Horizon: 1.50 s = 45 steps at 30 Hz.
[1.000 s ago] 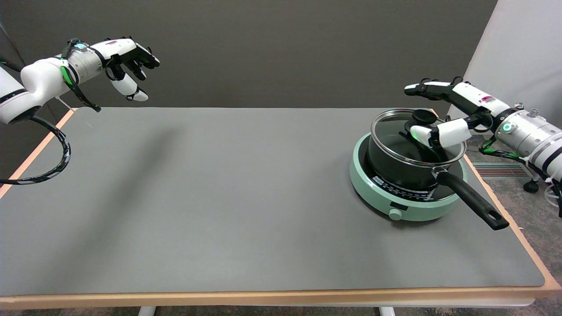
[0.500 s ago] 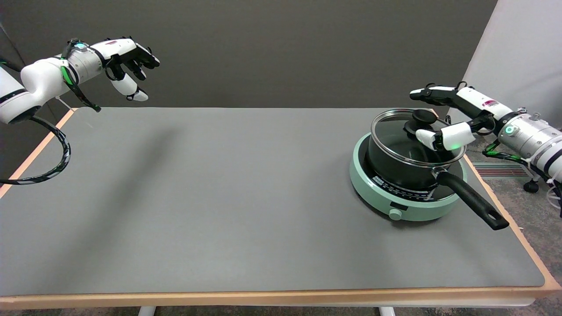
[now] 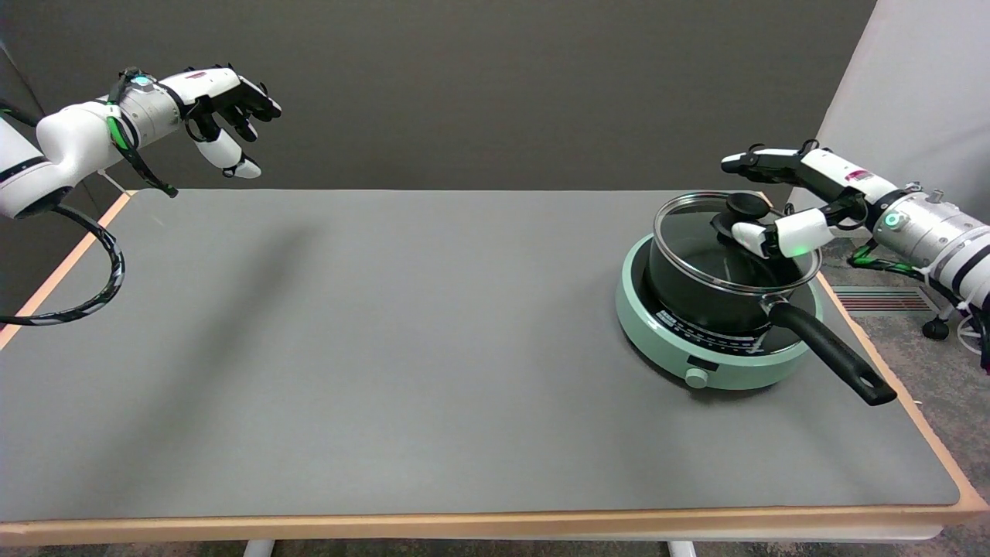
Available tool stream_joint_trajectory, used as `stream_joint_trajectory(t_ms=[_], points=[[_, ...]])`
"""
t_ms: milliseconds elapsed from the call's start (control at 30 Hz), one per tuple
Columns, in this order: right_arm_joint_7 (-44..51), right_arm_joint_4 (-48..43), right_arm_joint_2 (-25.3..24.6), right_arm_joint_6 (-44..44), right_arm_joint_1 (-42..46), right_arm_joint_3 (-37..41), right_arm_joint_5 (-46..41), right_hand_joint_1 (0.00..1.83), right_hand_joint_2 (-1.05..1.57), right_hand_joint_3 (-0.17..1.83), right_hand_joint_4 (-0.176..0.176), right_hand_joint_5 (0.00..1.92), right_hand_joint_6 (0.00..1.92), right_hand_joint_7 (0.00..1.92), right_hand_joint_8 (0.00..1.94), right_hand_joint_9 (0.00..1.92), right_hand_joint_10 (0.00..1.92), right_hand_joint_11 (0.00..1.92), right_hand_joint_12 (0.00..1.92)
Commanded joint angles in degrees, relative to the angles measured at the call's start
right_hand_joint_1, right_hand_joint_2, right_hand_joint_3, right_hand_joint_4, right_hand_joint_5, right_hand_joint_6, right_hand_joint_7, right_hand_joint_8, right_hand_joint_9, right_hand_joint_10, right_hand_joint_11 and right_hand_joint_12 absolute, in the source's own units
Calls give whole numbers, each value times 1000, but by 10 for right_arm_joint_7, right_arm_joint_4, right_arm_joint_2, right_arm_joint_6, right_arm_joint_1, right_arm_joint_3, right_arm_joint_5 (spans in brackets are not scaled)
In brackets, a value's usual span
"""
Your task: Place the pot lid onto the pot.
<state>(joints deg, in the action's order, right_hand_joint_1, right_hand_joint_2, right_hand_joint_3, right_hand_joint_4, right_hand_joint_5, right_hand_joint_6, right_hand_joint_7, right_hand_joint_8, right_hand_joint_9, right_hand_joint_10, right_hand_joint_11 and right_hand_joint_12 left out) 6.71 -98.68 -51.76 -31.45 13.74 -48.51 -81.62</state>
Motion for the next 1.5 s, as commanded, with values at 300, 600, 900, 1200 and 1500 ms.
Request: stream_joint_trajectory(t_ms=[300, 600, 900, 1200, 1500], points=[[1, 49, 30, 3, -30, -18, -3, 955, 407, 1085, 81, 436, 189, 366, 171, 307, 254, 139, 503], [1, 70, 36, 6, -42, -31, -4, 959, 413, 1089, 84, 444, 193, 377, 171, 320, 253, 148, 501], [1, 74, 39, 7, -49, -38, -4, 914, 460, 1060, 90, 451, 202, 395, 156, 303, 318, 130, 567], [-2, 6, 27, -3, -24, -21, -5, 910, 462, 1063, 91, 455, 204, 401, 157, 307, 319, 132, 567], [1, -60, 2, -22, 4, 16, -79, 931, 420, 1083, 90, 459, 199, 405, 174, 350, 263, 175, 518]])
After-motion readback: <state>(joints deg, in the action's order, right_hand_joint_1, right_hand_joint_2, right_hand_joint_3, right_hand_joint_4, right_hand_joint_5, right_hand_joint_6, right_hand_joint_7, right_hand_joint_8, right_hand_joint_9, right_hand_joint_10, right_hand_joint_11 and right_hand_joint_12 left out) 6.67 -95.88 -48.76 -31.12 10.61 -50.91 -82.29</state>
